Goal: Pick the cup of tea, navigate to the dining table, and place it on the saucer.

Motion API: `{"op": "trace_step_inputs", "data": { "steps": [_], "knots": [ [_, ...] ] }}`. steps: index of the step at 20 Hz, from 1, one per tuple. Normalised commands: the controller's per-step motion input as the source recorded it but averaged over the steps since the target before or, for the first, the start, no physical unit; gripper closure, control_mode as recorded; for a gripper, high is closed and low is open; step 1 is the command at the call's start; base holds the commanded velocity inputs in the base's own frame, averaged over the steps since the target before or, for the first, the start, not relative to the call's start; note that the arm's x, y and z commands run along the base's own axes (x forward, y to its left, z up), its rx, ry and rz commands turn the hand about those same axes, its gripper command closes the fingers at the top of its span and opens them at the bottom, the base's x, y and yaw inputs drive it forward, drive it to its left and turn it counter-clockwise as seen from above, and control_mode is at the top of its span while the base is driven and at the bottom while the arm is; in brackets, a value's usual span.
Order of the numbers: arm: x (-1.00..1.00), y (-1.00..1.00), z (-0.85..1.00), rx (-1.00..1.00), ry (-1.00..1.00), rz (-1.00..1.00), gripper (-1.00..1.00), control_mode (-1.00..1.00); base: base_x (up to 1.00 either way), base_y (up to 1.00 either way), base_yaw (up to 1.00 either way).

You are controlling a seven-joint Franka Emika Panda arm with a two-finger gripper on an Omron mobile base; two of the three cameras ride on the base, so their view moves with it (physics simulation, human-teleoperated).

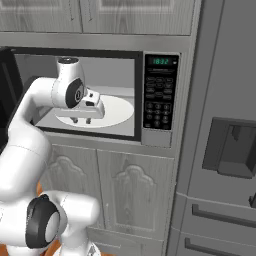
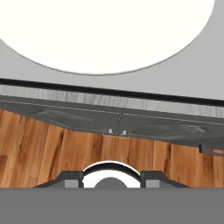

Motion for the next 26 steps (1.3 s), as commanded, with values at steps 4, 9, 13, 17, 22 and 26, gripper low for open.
{"op": "trace_step_inputs", "data": {
  "steps": [4,9,13,17,22,26],
  "knots": [
    [0.01,0.19,0.01,0.0,-0.08,0.0,-1.0,-1.0,0.0,0.0,0.0],
    [0.09,0.44,0.34,0.0,-0.31,0.11,-1.0,-1.0,0.0,0.0,0.0],
    [0.17,0.4,0.4,0.0,-0.36,0.16,-1.0,-1.0,0.0,0.0,0.0],
    [0.11,0.15,0.13,0.0,-0.29,0.1,-1.0,-1.0,0.0,0.0,0.0],
    [0.12,0.0,0.0,-0.01,-0.02,0.01,-1.0,-1.0,0.0,0.0,0.0],
    [0.38,0.0,0.0,0.0,0.0,0.0,-1.0,-1.0,0.0,0.0,0.0]
  ]
}}
